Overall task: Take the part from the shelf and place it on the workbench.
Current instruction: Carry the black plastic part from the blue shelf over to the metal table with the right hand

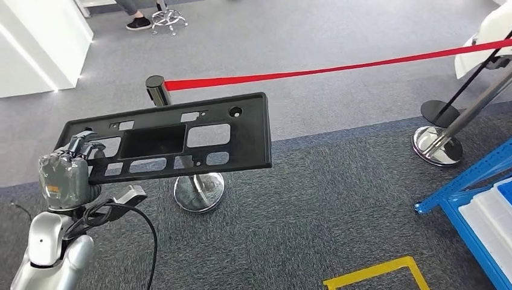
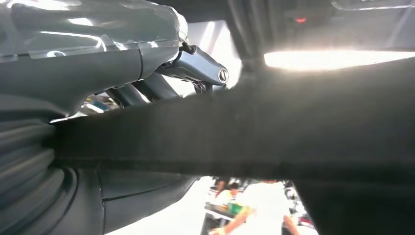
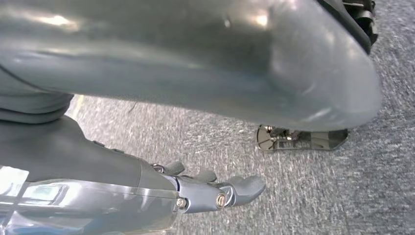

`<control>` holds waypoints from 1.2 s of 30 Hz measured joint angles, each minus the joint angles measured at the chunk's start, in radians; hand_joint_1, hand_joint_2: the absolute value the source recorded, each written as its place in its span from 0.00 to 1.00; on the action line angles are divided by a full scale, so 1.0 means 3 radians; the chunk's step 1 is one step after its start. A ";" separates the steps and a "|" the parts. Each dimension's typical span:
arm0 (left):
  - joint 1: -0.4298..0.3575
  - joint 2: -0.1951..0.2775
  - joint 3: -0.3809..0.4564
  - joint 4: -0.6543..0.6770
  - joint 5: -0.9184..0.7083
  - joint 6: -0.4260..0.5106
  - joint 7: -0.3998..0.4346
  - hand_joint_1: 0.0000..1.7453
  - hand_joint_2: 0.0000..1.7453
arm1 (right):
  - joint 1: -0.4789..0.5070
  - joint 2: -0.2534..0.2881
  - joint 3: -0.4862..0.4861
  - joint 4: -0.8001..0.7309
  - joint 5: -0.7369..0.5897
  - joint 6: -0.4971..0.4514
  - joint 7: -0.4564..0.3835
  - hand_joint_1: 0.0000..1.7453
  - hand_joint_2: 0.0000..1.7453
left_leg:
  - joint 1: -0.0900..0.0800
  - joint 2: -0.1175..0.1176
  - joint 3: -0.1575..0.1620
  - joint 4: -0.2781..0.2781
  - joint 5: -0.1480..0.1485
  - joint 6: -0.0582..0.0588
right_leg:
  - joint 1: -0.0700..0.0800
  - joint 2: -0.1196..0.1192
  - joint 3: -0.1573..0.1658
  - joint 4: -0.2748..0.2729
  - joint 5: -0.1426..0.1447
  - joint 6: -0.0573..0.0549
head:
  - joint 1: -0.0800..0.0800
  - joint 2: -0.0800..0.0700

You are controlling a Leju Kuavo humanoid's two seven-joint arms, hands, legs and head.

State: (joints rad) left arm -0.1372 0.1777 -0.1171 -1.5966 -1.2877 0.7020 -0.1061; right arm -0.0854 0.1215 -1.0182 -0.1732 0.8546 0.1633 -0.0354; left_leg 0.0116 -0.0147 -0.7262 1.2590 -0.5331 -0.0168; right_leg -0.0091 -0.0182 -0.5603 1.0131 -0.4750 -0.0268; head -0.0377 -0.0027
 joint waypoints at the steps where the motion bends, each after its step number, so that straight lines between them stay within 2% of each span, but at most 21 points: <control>1: 0.0019 0.0000 0.0000 -0.0014 -0.0001 0.0000 0.0018 1.00 1.00 | 0.0005 0.0000 0.0000 0.0000 0.0004 0.0000 -0.0005 0.00 0.00 | 0.0005 0.0018 -0.0064 0.0135 -0.0036 -0.0007 | 0.0003 -0.0042 0.0002 0.0003 -0.0007 -0.0001 | 0.0000 0.0000; 3: 0.0062 0.0001 0.0000 -0.0054 -0.0005 0.0000 0.0047 1.00 1.00 | 0.0009 -0.0001 0.0000 0.0000 0.0011 0.0000 -0.0014 0.00 0.00 | 0.0007 0.0041 -0.0007 0.0032 0.0073 -0.0008 | 0.0006 -0.0123 0.0011 0.0011 -0.0027 0.0006 | 0.0000 0.0000; 5: 0.0082 0.0004 0.0000 -0.0100 -0.0009 0.0000 0.0069 1.00 1.00 | 0.0010 0.0000 0.0000 0.0000 0.0016 0.0007 -0.0018 0.00 0.00 | -0.0005 0.0147 0.0224 -0.0405 0.0269 0.0012 | 0.0009 -0.0196 0.0031 0.0019 -0.0052 0.0022 | 0.0000 0.0000; 7: 0.0078 0.0009 0.0000 -0.0137 -0.0009 0.0000 0.0091 1.00 1.00 | 0.0008 0.0001 0.0000 0.0000 0.0016 0.0019 -0.0023 0.00 0.00 | -0.0040 0.0253 0.0377 -0.0703 0.0343 0.0057 | 0.0026 -0.0261 0.0047 0.0025 -0.0073 0.0048 | 0.0000 0.0000; 8: 0.0076 0.0012 0.0000 -0.0150 -0.0009 0.0000 0.0100 1.00 1.00 | 0.0005 0.0001 0.0001 0.0000 0.0016 0.0025 -0.0026 0.00 0.00 | -0.0057 0.0262 0.0394 -0.0746 0.0334 0.0080 | 0.0033 -0.0295 0.0055 0.0022 -0.0080 0.0063 | 0.0000 0.0000; 10: 0.0079 0.0019 0.0000 -0.0171 -0.0008 0.0000 0.0111 1.00 1.00 | -0.0006 0.0001 0.0001 0.0000 0.0018 0.0036 -0.0031 0.00 0.00 | -0.0056 0.0175 0.0392 -0.0763 0.0345 0.0124 | 0.0038 -0.0352 0.0073 0.0010 -0.0092 0.0094 | 0.0000 0.0000; 12: 0.0082 0.0024 0.0000 -0.0188 -0.0009 0.0000 0.0121 1.00 1.00 | -0.0015 0.0001 0.0001 0.0000 0.0023 0.0040 -0.0033 0.00 0.00 | -0.0035 0.0103 0.0402 -0.0794 0.0363 0.0159 | 0.0026 -0.0230 0.0055 0.0085 -0.0160 0.0124 | 0.0000 0.0000; 14: 0.0076 0.0024 -0.0001 -0.0200 -0.0007 0.0000 0.0144 1.00 1.00 | -0.0013 0.0001 0.0001 0.0000 0.0026 0.0039 -0.0033 0.00 0.00 | -0.0027 0.0041 0.0407 -0.0810 0.0375 0.0187 | 0.0012 -0.0027 -0.0102 0.0410 -0.0342 0.0136 | 0.0000 0.0000; 16: 0.0078 0.0022 -0.0001 -0.0204 -0.0003 0.0000 0.0171 1.00 1.00 | -0.0003 0.0002 0.0001 0.0000 0.0027 0.0039 -0.0033 0.00 0.00 | -0.0032 -0.0034 0.0404 -0.0807 0.0376 0.0198 | 0.0010 0.0041 -0.0330 0.0826 -0.0498 0.0137 | 0.0000 0.0000; 17: 0.0082 0.0021 -0.0001 -0.0204 -0.0001 0.0000 0.0179 1.00 1.00 | 0.0002 0.0003 0.0002 0.0000 0.0028 0.0039 -0.0033 0.00 0.00 | -0.0034 -0.0077 0.0405 -0.0804 0.0375 0.0199 | 0.0009 0.0047 -0.0398 0.0925 -0.0495 0.0137 | 0.0000 0.0000; 19: 0.0087 0.0021 -0.0001 -0.0204 0.0000 0.0000 0.0187 1.00 1.00 | 0.0010 0.0003 0.0002 0.0000 0.0032 0.0039 -0.0033 0.00 0.00 | -0.0033 -0.0174 0.0406 -0.0793 0.0373 0.0195 | 0.0003 0.0078 -0.0361 0.0761 -0.0302 0.0133 | 0.0000 0.0000; 21: 0.0086 0.0021 -0.0001 -0.0206 -0.0001 0.0000 0.0189 1.00 1.00 | 0.0013 0.0003 0.0003 0.0000 0.0034 0.0038 -0.0032 0.00 0.00 | -0.0036 -0.0259 0.0396 -0.0768 0.0363 0.0178 | -0.0017 0.0233 -0.0190 0.0334 -0.0068 0.0123 | 0.0000 0.0000; 23: 0.0081 0.0021 -0.0001 -0.0210 0.0000 0.0000 0.0191 1.00 1.00 | 0.0010 0.0003 0.0003 0.0000 0.0034 0.0037 -0.0032 0.00 0.00 | -0.0035 -0.0336 0.0374 -0.0751 0.0359 0.0143 | -0.0028 0.0345 -0.0095 0.0100 0.0003 0.0116 | 0.0000 0.0000; 25: 0.0084 0.0023 0.0000 -0.0214 0.0001 0.0000 0.0191 1.00 1.00 | 0.0000 0.0004 0.0003 0.0000 0.0034 0.0037 -0.0032 0.00 0.00 | -0.0023 -0.0415 0.0355 -0.0756 0.0369 0.0098 | -0.0019 0.0291 -0.0080 0.0075 -0.0003 0.0095 | 0.0000 0.0000; 26: 0.0089 0.0024 0.0001 -0.0215 0.0001 0.0000 0.0191 1.00 1.00 | -0.0004 0.0005 0.0003 0.0000 0.0034 0.0038 -0.0032 0.00 0.00 | -0.0018 -0.0410 0.0348 -0.0748 0.0364 0.0080 | -0.0017 0.0248 -0.0069 0.0060 0.0004 0.0076 | 0.0000 0.0000; 28: 0.0087 0.0033 0.0005 -0.0217 0.0001 0.0000 0.0190 1.00 1.00 | -0.0005 0.0008 0.0003 0.0000 0.0034 0.0038 -0.0031 0.00 0.00 | -0.0022 -0.0253 0.0276 -0.0595 0.0264 0.0049 | -0.0018 0.0157 -0.0047 0.0026 0.0015 0.0034 | 0.0000 0.0000; 30: 0.0079 0.0037 0.0008 -0.0217 0.0001 0.0000 0.0190 1.00 1.00 | -0.0002 0.0008 0.0003 -0.0001 0.0034 0.0038 -0.0030 0.00 0.00 | -0.0021 -0.0050 0.0106 -0.0220 0.0063 0.0023 | -0.0005 0.0068 -0.0037 0.0014 0.0012 0.0007 | 0.0000 0.0000; 32: 0.0081 0.0037 0.0008 -0.0215 0.0003 0.0000 0.0191 1.00 1.00 | -0.0001 0.0009 0.0003 -0.0001 0.0031 0.0037 -0.0025 0.00 0.00 | -0.0008 0.0013 -0.0051 0.0115 -0.0054 0.0004 | 0.0008 -0.0025 -0.0036 0.0019 0.0001 -0.0002 | 0.0000 0.0000; 33: 0.0083 0.0037 0.0008 -0.0214 0.0007 0.0000 0.0190 1.00 1.00 | -0.0002 0.0009 0.0003 -0.0001 0.0029 0.0035 -0.0023 0.00 0.00 | -0.0004 0.0027 -0.0060 0.0142 -0.0034 0.0000 | 0.0012 -0.0073 -0.0035 0.0022 -0.0006 -0.0002 | 0.0000 0.0000; 34: 0.0081 0.0038 0.0008 -0.0213 0.0016 0.0000 0.0184 1.00 1.00 | -0.0006 0.0009 0.0003 0.0000 0.0024 0.0034 -0.0021 0.00 0.00 | -0.0001 0.0042 0.0002 0.0031 0.0042 0.0000 | 0.0013 -0.0117 -0.0032 0.0026 -0.0014 0.0002 | 0.0000 0.0000; 36: 0.0059 0.0038 0.0015 -0.0210 0.0049 0.0000 0.0139 1.00 1.00 | -0.0019 0.0011 0.0003 0.0000 0.0014 0.0031 -0.0018 0.00 0.00 | -0.0014 0.0141 0.0247 -0.0416 0.0226 0.0022 | 0.0018 -0.0195 -0.0015 0.0030 -0.0033 0.0016 | 0.0000 0.0000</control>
State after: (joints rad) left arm -0.1195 0.1889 -0.1126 -1.6596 -1.2729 0.7019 -0.0643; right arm -0.0912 0.1249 -1.0174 -0.1733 0.8588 0.1724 -0.0407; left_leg 0.0074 0.0277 -0.6523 1.1342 -0.4654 -0.0102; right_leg -0.0037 -0.0768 -0.5648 1.0220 -0.4850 -0.0222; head -0.0378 -0.0027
